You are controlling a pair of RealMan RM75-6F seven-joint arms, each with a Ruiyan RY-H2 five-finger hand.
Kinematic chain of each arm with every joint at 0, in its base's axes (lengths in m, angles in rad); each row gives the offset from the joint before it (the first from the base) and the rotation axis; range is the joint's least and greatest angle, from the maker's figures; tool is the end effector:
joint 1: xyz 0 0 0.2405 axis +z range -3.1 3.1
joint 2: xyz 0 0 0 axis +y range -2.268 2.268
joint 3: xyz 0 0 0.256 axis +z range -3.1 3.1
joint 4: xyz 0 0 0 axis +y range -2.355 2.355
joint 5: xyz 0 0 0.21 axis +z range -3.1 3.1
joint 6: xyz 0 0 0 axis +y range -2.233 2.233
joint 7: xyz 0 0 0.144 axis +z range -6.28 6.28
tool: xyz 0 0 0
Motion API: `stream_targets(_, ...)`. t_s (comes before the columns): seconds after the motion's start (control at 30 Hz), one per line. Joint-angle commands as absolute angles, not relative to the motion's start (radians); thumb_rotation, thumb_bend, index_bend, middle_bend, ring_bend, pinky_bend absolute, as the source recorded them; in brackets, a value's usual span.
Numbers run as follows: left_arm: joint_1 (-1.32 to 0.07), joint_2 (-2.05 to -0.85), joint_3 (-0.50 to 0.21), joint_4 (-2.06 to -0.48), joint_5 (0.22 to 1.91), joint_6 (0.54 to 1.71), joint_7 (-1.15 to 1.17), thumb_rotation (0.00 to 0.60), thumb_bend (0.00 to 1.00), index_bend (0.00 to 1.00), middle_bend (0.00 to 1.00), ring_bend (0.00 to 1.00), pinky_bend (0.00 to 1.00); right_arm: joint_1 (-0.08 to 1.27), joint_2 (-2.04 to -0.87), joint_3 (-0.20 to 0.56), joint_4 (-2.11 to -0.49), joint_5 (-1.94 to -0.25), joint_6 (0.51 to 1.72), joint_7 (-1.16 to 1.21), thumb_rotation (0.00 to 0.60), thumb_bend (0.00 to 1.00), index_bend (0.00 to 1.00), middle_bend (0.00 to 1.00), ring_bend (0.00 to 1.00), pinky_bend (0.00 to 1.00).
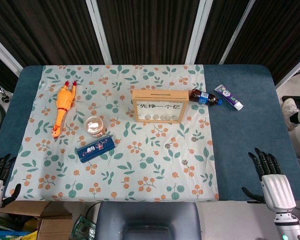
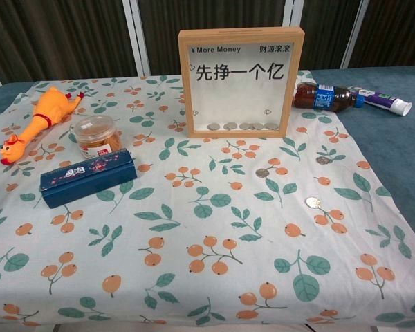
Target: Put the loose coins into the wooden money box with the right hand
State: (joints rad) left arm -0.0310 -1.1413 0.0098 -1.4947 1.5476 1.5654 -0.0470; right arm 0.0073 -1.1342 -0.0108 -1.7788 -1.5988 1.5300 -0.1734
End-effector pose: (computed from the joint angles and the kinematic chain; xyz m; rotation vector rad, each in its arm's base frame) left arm -0.3338 0.1523 0.1630 -1.3962 -0.8638 -0.8673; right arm -0.2766 -0.1436 0.1362 1.4327 -0.9264 0.9040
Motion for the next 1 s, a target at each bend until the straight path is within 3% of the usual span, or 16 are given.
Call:
stream_targets(0.03,-0.031,-1.143,0.009,-1.492,1.551,1.566,-0.049,0.6,0.41,0.0,0.0,0.0,0.0,0.007,-1.135,-0.009,-1.78,-1.598,1.531,-0.172,0.6,0.31,0.0,0.0,0.0,0.0)
stream_targets(0.3,-0.033,-1.138,0.008,-1.496,1.555,1.559,-0.066,0.6,0.41,0.0,0.0,0.0,0.0,0.048,-1.175,-0.005,-1.717,-1.654,1.5,-0.134,0.6,0.31,0.02,0.0,0.0,0.0)
stream_targets(0.43,-0.034,-1.141,0.011,-1.487,1.57,1.561,-0.079,0.6,0.43,0.0,0.0,0.0,0.0,0.111,-1.245,0.013,-1.616,-1.69,1.445,-0.118,0.6,0.43,0.23,0.0,0.0,0.0)
stream_targets(0.53,-0.038,-1.139,0.013,-1.482,1.573,1.553,-0.092,0.6,0.43,0.0,0.0,0.0,0.0,0.173,-1.287,0.029,-1.571,-1.694,1.368,-0.133,0.6,0.45,0.31,0.0,0.0,0.0)
stream_targets(0.67,-0.038,-1.133,0.02,-1.484,1.59,1.556,-0.096,0.6,0.43,0.0,0.0,0.0,0.0,0.263,-1.352,0.048,-1.502,-1.658,1.233,-0.103,0.6,0.45,0.36,0.0,0.0,0.0)
stream_targets(0.87,-0.038,-1.134,0.025,-1.485,1.6,1.555,-0.097,0.6,0.44,0.0,0.0,0.0,0.0,0.331,-1.468,0.062,-1.375,-1.629,1.161,-0.063,0.6,0.5,0.43,0.0,0.0,0.0)
stream_targets(1.0,-0.038,-1.136,0.025,-1.484,1.601,1.554,-0.097,0.6,0.45,0.0,0.0,0.0,0.0,0.367,-1.524,0.062,-1.311,-1.615,1.12,-0.049,0.6,0.59,0.47,0.01,0.0,0.0)
